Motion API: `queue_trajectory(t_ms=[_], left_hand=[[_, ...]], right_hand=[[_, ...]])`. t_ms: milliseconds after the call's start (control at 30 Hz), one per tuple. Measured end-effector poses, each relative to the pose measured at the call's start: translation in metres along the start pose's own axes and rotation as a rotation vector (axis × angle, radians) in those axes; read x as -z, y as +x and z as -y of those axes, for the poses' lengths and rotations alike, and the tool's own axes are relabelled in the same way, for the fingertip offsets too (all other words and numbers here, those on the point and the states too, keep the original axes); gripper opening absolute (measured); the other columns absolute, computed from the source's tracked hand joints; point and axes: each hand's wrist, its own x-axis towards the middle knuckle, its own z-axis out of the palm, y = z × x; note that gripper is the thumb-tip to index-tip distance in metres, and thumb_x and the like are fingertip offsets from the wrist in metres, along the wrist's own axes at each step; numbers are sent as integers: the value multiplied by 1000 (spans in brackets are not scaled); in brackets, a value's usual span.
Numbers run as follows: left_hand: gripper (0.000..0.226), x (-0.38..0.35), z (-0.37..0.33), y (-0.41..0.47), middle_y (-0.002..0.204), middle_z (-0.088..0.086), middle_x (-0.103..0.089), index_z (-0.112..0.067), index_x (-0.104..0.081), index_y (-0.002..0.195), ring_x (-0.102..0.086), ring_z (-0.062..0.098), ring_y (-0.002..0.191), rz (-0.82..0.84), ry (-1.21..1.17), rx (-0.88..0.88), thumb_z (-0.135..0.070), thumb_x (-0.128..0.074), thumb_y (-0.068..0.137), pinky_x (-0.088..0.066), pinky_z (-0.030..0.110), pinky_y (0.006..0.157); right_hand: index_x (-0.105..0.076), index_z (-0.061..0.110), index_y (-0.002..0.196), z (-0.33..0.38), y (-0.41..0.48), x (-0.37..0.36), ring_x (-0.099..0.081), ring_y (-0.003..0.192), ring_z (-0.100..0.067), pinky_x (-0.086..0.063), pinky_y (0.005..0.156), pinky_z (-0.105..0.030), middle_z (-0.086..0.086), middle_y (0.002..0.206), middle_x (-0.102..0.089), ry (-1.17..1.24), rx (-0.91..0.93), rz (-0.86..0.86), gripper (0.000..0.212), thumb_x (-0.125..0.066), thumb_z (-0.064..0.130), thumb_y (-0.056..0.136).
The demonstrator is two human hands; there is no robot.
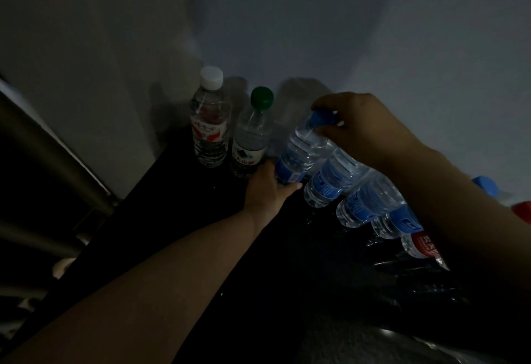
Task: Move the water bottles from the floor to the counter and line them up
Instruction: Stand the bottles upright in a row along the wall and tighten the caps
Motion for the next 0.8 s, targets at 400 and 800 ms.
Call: queue_trajectory(t_ms=[400,800], left_hand=[[56,4,4,-6,123,8,-64,-7,-58,122,-61,19,113,25,59,-39,-19,-82,73,-51,32,96],[59,11,8,1,128,9,-62,-9,-55,128,-59,21,118,86,84,-34,-16,-80,76,-48,37,100]], right_hand=[[-66,5,110,-8,4,-5,-61,87,-27,-46,73,-33,-16,100,-68,-66,-15,-34,34,-69,30,87],[-62,13,123,-1,1,8,-63,90,-23,-52,84,-36,-10,120,-63,23,47,42,41,-72,13,84]])
